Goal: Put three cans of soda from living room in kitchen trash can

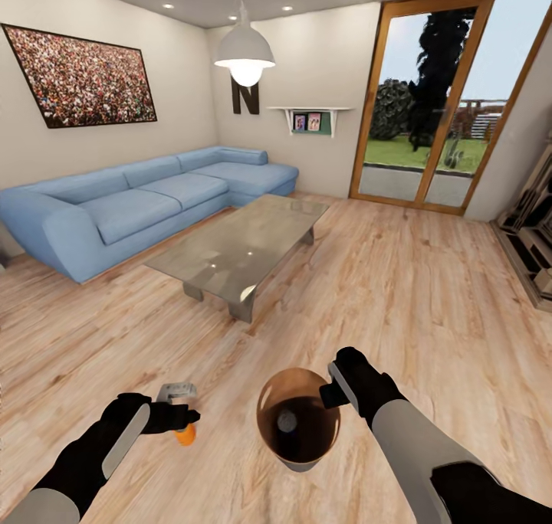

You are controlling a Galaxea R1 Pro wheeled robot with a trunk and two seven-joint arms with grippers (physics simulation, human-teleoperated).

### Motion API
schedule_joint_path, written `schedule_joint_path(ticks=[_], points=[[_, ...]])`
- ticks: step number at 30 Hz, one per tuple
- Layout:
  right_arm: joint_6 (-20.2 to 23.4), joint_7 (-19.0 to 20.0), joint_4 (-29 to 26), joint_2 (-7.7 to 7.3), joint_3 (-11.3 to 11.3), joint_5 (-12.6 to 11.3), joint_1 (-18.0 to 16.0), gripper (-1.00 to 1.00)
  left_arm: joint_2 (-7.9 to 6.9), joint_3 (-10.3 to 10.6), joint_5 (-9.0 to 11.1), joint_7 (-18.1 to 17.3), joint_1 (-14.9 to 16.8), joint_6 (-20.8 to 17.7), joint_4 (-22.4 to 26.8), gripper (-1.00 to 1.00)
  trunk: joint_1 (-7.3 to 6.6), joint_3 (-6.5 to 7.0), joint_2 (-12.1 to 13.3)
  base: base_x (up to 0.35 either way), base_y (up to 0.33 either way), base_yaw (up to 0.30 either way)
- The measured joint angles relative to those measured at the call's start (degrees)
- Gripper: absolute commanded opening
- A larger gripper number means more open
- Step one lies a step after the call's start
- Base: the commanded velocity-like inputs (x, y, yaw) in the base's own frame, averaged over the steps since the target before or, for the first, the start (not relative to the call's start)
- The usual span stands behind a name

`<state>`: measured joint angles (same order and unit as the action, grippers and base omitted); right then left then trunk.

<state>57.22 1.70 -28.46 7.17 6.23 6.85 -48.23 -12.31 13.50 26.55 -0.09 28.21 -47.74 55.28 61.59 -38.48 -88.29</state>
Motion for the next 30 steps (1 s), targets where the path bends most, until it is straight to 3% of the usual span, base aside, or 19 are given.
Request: schedule_joint_path(ticks=[19,25,30], points=[[0.00,0.11,0.06,0.11,-0.01,-0.90,0.00,-1.00,0.08,0.21,-0.08,0.24,-0.01,1.31,-0.16,1.00,0.00,0.04,0.00,0.154,0.144,0.000],[0.00,-0.01,0.09,0.11,0.04,0.12,0.00,-1.00,0.09,0.21,-0.14,0.23,0.00,1.54,-0.22,1.00,0.00,0.04,0.00,0.047,0.098,0.000],[0.02,0.15,0.07,0.12,-0.01,-1.19,0.00,-1.00,0.09,0.25,-0.17,0.26,0.00,1.58,-0.24,1.00,0.00,0.04,0.00,0.019,0.105,0.000]])
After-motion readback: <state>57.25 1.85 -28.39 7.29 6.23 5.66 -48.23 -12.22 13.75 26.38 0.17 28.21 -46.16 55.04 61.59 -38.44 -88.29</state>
